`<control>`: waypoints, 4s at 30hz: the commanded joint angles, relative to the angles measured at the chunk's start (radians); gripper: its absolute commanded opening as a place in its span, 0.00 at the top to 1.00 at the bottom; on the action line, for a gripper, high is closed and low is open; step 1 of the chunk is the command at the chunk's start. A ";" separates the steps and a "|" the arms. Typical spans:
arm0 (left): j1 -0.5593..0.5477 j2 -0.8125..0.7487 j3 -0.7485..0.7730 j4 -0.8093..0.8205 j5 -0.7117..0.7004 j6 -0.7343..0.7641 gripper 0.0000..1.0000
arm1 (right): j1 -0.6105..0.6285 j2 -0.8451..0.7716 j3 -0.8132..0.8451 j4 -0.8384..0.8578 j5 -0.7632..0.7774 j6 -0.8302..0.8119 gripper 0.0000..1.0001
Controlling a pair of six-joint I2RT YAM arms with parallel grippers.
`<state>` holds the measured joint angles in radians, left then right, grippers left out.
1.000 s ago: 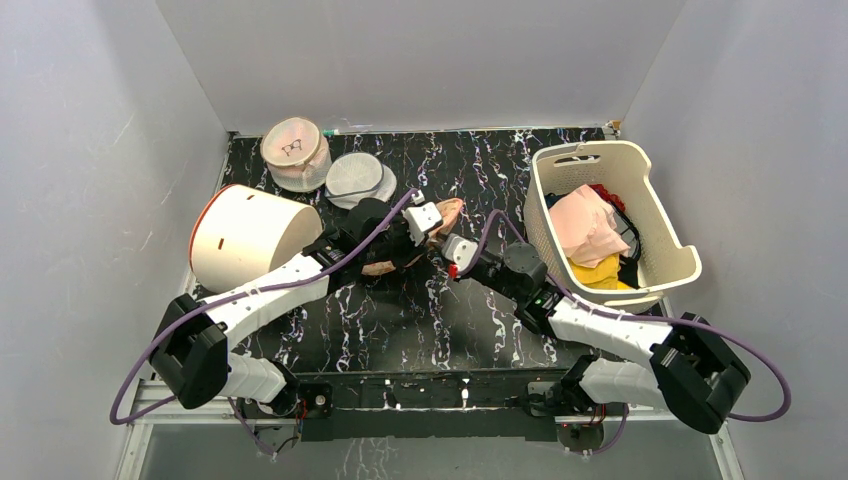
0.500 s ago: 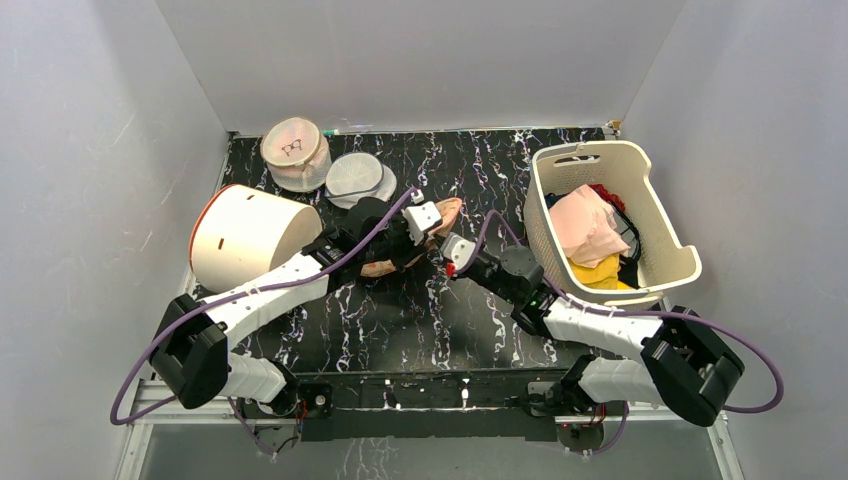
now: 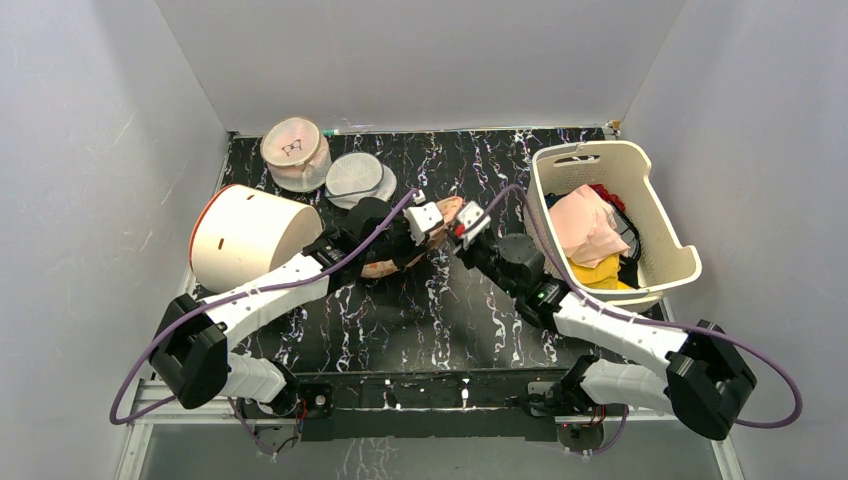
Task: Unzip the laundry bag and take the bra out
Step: Unzip the laundry bag at the center of the board.
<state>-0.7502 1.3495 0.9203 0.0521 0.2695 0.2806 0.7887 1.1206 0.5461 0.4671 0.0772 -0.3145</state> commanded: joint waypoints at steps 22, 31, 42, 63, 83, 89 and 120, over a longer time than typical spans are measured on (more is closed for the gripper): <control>-0.005 -0.006 0.014 0.086 0.200 -0.096 0.29 | -0.215 -0.033 0.271 -0.485 -0.547 0.401 1.00; -0.006 0.014 0.061 -0.002 0.091 -0.040 0.81 | -0.173 -0.001 0.298 -0.502 -0.531 0.416 1.00; -0.006 -0.001 0.058 -0.023 0.050 0.001 0.99 | -0.212 -0.002 0.283 -0.587 -0.250 0.417 1.00; -0.006 -0.011 0.060 -0.037 0.085 0.019 0.57 | -0.374 0.054 0.302 -0.595 -0.563 0.432 1.00; -0.028 -0.015 0.049 -0.048 0.059 0.054 0.55 | -0.141 0.072 0.360 -0.565 -0.431 0.496 1.00; -0.028 -0.017 0.053 -0.069 -0.021 0.084 0.79 | -0.140 0.060 0.353 -0.596 -0.308 0.500 1.00; -0.028 -0.113 0.008 -0.030 0.038 0.111 0.55 | -0.323 0.164 0.381 -0.618 -0.525 0.596 1.00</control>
<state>-0.7811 1.2552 0.9173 0.0162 0.2722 0.3996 0.4553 1.3231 0.8646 -0.1860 -0.3832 0.2317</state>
